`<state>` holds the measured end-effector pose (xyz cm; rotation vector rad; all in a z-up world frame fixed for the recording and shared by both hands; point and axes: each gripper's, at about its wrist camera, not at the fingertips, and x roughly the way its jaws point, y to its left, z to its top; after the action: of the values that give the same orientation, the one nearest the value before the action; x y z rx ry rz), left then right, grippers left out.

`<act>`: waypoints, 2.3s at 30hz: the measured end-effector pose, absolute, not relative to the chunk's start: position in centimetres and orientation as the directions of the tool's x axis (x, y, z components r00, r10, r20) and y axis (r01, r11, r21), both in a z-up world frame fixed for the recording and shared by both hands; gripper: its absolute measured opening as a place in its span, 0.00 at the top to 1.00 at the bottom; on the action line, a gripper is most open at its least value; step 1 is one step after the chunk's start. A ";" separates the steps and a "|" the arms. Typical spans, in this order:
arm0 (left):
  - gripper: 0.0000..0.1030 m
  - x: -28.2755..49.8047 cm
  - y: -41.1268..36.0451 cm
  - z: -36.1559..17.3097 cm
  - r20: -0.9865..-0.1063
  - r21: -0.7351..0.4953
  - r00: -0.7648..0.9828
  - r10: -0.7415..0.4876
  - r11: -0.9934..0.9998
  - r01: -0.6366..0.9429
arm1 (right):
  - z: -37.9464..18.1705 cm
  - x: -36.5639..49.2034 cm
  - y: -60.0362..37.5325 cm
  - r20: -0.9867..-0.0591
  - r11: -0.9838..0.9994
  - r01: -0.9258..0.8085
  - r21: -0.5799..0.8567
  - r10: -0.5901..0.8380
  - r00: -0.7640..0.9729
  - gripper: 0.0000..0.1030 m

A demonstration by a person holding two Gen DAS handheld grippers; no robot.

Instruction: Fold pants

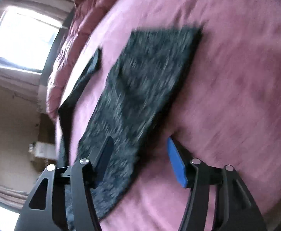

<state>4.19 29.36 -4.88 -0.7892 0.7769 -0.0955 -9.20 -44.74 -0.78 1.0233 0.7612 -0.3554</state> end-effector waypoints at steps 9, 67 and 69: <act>0.79 6.2 27.5 -6.3 -0.746 -0.480 0.635 -0.200 0.823 -0.305 | -2.9 -8.5 -51.5 -0.660 0.369 0.604 0.707 0.039 0.750 0.63; 0.12 17.6 20.6 -2.4 -0.683 -0.503 0.677 -0.275 0.849 -0.162 | -1.1 0.4 -34.8 -0.743 0.764 0.435 0.476 0.086 0.664 0.40; 0.13 19.3 21.6 -3.0 -0.676 -0.550 0.675 -0.296 0.812 -0.195 | -1.0 0.2 -34.6 -0.743 0.767 0.435 0.472 0.080 0.664 0.40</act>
<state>19.31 21.62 -2.96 -0.6403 0.8425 -0.0611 0.23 -34.56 -1.04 0.6842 0.8345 -0.2190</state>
